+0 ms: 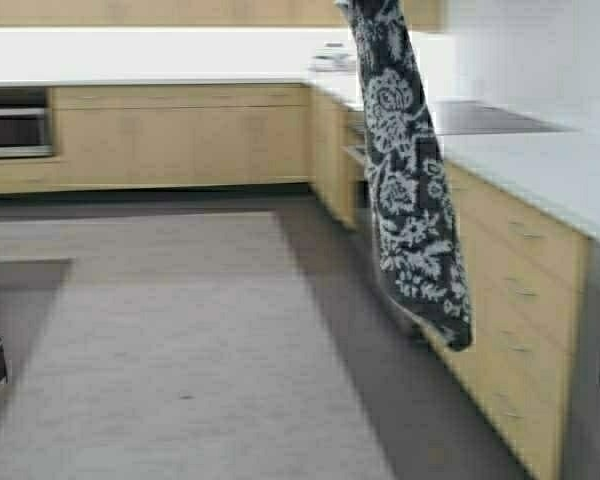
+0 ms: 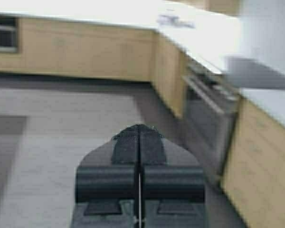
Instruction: Get the cloth and wipe up the spill under the wine glass
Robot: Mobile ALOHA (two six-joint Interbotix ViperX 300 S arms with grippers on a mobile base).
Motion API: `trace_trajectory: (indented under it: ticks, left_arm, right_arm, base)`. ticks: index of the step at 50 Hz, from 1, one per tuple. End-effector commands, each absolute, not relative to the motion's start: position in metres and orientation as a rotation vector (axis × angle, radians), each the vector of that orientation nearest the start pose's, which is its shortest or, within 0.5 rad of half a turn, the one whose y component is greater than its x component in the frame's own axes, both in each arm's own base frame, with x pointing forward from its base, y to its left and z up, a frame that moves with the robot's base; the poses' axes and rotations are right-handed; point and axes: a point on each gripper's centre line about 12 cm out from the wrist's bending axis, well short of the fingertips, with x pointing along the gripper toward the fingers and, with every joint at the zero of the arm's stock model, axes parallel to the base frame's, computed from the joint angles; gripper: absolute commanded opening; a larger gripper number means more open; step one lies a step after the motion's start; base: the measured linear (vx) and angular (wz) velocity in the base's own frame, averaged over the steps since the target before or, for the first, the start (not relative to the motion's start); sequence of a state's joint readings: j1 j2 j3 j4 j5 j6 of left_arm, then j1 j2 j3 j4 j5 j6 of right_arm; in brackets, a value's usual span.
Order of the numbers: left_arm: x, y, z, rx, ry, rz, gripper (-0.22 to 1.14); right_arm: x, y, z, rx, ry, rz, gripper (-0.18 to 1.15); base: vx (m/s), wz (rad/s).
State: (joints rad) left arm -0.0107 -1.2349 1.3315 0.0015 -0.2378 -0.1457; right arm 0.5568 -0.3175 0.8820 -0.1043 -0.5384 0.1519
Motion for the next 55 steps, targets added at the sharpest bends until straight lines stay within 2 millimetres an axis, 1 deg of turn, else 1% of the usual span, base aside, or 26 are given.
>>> trace_trajectory:
  ticks: [1,6,26,55]
  left_arm:
    - [0.154,-0.002,0.273,-0.143,-0.142,-0.021,0.02]
    - [0.154,-0.002,0.274,-0.142,-0.145,-0.021,0.02]
    - [0.154,-0.001,0.277,-0.143,-0.163,-0.021,0.02]
    - [0.153,-0.001,0.277,-0.146,-0.172,-0.022,0.02]
  right_arm:
    - [0.283,0.184,0.271,0.058,0.024,0.613,0.06]
    - [0.284,0.185,0.268,0.057,0.035,0.612,0.06]
    - [0.285,0.186,0.268,0.058,0.032,0.613,0.06]
    - [0.28,0.183,0.258,0.059,0.05,0.612,0.06]
  base:
    - [0.0,0.57]
    - [0.0,0.56]
    - [0.01,0.53]
    - [0.04,0.42]
